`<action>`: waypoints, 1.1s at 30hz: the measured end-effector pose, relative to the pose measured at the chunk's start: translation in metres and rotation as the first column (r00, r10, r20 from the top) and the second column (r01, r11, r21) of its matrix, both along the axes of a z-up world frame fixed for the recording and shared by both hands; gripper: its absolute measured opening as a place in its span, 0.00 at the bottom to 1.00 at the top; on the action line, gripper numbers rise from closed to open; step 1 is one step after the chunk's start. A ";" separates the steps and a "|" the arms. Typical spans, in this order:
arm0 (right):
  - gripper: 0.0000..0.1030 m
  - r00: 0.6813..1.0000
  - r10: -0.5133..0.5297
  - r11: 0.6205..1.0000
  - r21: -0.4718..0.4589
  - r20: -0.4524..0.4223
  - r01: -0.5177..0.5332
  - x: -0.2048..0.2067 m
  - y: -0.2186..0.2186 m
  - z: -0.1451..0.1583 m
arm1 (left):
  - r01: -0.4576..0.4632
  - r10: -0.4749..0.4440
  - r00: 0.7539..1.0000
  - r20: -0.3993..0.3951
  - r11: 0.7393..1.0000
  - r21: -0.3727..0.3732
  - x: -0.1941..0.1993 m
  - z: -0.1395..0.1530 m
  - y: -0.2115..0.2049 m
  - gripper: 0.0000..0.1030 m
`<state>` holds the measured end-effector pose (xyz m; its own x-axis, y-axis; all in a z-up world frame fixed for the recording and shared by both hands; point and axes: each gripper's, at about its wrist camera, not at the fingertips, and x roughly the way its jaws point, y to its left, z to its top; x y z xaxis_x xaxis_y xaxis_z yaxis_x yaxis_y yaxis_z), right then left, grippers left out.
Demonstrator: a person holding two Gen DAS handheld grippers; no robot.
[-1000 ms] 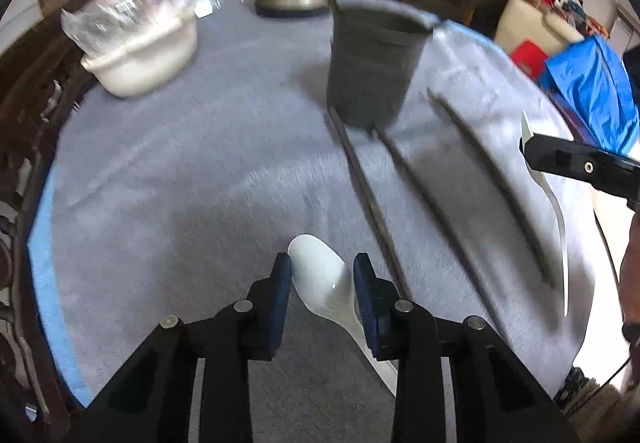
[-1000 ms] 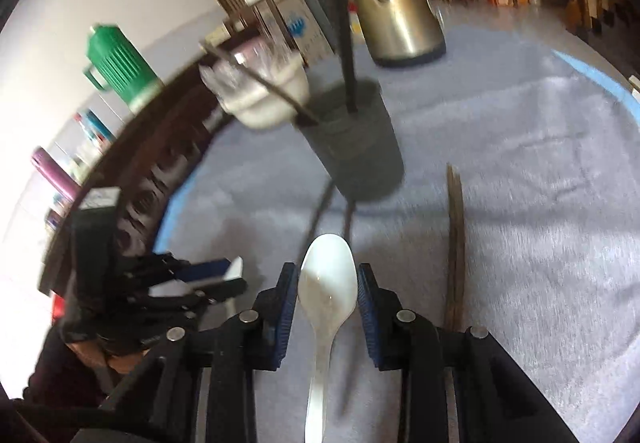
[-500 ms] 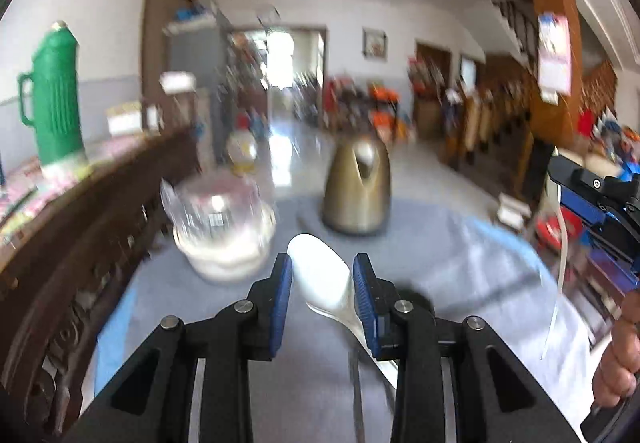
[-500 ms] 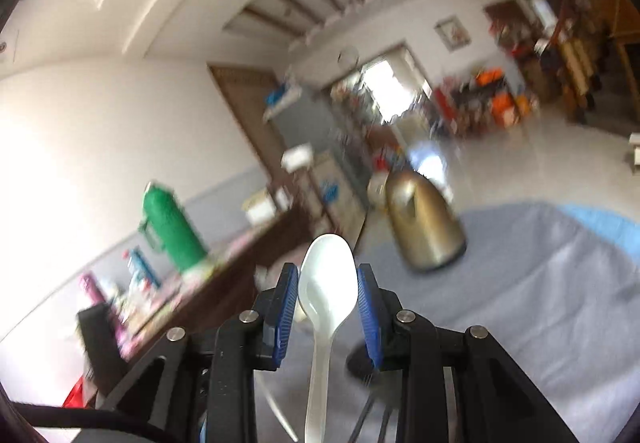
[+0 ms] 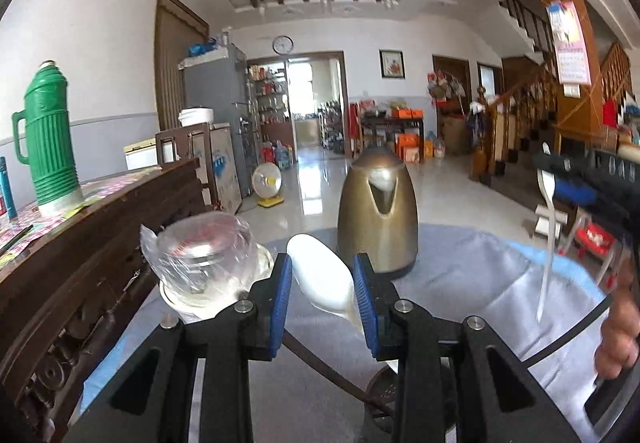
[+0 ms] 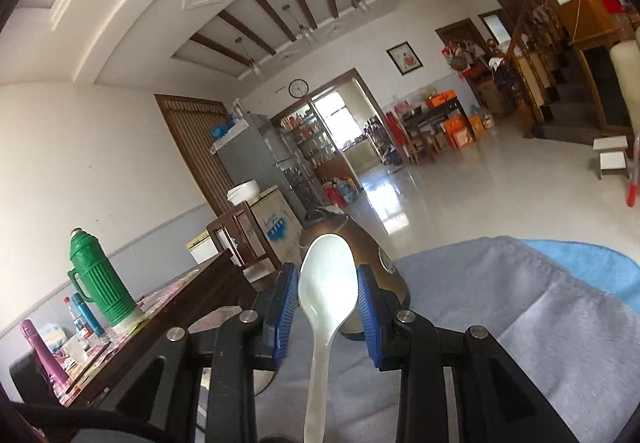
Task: Organize utensils
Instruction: 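Raise the spoons over the grey cup and open the left tool above it, then lower the white spoon in the right tool into the grey cup and open it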
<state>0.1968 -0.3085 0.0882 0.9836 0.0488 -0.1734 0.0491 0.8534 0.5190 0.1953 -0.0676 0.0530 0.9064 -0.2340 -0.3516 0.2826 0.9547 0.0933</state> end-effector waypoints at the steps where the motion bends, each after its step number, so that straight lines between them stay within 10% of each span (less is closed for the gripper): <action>1: 0.31 1.000 0.005 1.000 0.014 0.007 -0.005 0.002 -0.001 -0.001 | 0.003 -0.003 1.000 -0.003 1.000 0.006 -0.002 -0.002 -0.002 0.32; 13: 0.31 0.994 0.110 0.994 -0.016 0.023 -0.110 0.016 0.014 -0.011 | 0.051 -0.051 0.999 -0.011 0.998 0.041 -0.023 -0.012 0.010 0.32; 19: 0.31 0.998 0.049 0.998 -0.033 0.049 -0.048 -0.010 0.008 0.000 | -0.008 0.007 1.000 0.017 1.000 0.028 -0.051 0.005 0.049 0.51; 26: 0.31 0.989 0.036 0.996 -0.088 0.141 -0.024 -0.045 0.050 0.057 | -0.066 0.071 0.986 -0.151 0.997 0.040 -0.068 -0.018 0.071 0.54; 33: 0.31 1.000 0.017 0.986 -0.169 0.010 -0.015 0.005 0.129 0.026 | -0.066 0.073 0.977 -0.200 0.997 0.042 -0.089 -0.033 0.093 0.54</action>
<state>0.2016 -0.1799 0.1143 0.9849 0.0351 -0.1695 0.0302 0.9294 0.3678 0.1060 0.0257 0.0196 0.8296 -0.1575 -0.5357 0.2324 0.9697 0.0749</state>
